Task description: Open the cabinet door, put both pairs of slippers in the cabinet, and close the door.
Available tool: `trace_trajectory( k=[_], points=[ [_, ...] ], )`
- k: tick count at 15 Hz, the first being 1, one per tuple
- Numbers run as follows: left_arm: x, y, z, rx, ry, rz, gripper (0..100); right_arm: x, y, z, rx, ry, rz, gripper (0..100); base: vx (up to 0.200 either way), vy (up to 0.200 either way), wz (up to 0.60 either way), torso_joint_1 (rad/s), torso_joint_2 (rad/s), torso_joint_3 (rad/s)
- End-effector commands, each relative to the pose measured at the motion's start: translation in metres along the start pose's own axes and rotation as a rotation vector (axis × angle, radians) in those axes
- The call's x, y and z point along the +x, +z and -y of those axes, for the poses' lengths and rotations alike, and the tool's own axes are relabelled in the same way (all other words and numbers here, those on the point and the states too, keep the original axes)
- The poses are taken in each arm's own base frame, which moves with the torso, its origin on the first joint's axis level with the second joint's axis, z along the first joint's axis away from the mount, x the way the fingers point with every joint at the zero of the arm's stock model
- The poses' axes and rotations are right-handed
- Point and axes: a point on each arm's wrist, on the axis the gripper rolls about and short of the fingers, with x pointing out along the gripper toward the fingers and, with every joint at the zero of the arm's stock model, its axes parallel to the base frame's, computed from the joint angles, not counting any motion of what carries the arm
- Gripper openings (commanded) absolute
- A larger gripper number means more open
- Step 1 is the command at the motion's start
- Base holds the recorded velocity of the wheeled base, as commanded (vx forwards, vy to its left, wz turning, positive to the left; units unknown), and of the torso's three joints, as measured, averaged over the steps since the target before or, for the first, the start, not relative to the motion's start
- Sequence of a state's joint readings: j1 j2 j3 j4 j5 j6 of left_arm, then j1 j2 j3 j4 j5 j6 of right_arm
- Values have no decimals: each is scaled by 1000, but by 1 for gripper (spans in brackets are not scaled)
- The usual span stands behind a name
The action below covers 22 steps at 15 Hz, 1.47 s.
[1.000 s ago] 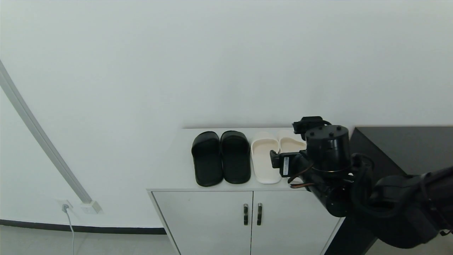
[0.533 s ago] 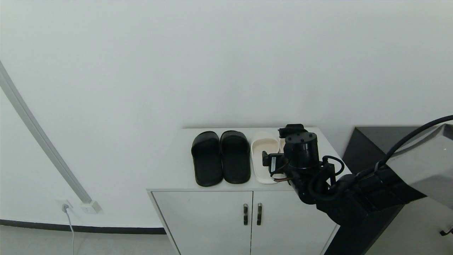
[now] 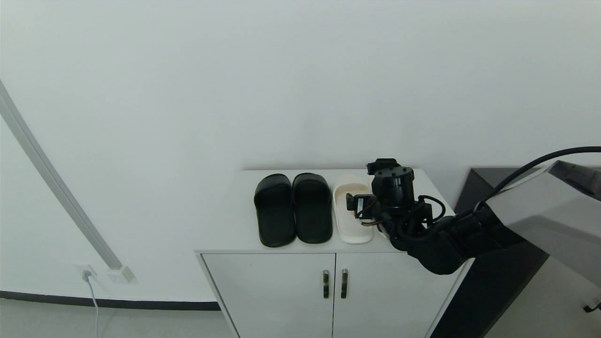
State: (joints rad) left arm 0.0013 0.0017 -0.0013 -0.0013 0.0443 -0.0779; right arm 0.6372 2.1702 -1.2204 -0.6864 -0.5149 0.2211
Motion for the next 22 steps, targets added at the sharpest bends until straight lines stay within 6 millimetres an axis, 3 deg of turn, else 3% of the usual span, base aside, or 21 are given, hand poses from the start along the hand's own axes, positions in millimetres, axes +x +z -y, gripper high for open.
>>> trace_trajectory(
  k=[1, 11, 12, 17, 22],
  points=[
    [0, 0, 0, 0, 1, -1, 0, 11, 1, 1, 4, -4, 0, 100, 0, 0, 0, 0, 0, 0],
    [0, 0, 0, 0, 1, -1, 0, 46, -2, 2, -36, -29, 25, 100, 0, 0, 0, 0, 0, 0],
    [0, 0, 0, -2, 1, -1, 0, 48, -2, 1, -37, -29, 26, 0, 0, 0, 0, 0, 0, 0],
    [0, 0, 0, -2, 1, -1, 0, 47, -1, 2, -38, -32, 28, 0, 0, 0, 0, 0, 0, 0],
    [0, 0, 0, -2, 2, -2, 0, 26, 26, 6, -72, -33, 76, 0, 0, 0, 0, 0, 0, 0]
  ],
)
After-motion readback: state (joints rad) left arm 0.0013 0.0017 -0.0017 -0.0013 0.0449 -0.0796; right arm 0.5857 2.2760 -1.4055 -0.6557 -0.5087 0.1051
